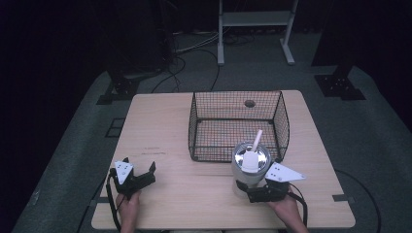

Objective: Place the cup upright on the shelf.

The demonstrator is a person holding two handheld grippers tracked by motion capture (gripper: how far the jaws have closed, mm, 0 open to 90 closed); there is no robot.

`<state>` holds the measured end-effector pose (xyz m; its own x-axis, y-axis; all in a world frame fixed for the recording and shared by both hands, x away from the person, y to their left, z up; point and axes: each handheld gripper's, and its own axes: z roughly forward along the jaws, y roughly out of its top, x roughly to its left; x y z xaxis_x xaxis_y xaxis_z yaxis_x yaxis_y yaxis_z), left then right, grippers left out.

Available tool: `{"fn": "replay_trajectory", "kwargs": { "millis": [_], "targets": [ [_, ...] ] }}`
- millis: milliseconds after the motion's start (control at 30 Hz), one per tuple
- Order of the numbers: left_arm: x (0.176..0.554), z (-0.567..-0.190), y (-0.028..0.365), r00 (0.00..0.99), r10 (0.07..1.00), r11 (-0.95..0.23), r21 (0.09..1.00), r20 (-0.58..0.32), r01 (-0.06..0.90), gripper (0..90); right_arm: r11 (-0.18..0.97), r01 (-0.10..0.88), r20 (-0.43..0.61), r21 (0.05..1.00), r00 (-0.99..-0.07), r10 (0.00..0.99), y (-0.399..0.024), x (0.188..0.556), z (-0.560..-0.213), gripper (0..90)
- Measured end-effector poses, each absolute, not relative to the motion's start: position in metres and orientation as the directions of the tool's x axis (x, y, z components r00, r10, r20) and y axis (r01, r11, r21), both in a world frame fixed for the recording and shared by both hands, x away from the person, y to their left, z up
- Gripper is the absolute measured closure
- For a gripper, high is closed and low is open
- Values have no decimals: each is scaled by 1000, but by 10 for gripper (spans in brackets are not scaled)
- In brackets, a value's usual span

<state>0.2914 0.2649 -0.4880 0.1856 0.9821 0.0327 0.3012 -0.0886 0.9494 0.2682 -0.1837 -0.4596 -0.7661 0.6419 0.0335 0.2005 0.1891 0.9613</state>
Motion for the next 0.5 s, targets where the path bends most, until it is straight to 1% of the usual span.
{"fn": "replay_trajectory", "kwargs": {
  "millis": [200, 300, 400, 500],
  "targets": [
    [292, -488, 265, 185, 982, -86, 949, 30, 304, 0, 197, 204, 33, 959, -770, 637, -184, 269, -458, 91],
    [292, -488, 265, 186, 982, -86, 949, 30, 303, 0, 196, 190, 27, 962, -779, 626, -184, 269, -459, 92],
    [292, -488, 265, 185, 982, -86, 949, 30, 304, 0, 170, 195, 52, 966, -790, 611, -183, 270, -459, 93],
    [292, -488, 265, 186, 982, -87, 949, 31, 304, 0, 148, 178, 57, 973, -804, 592, -182, 271, -454, 93]
  ]
}}
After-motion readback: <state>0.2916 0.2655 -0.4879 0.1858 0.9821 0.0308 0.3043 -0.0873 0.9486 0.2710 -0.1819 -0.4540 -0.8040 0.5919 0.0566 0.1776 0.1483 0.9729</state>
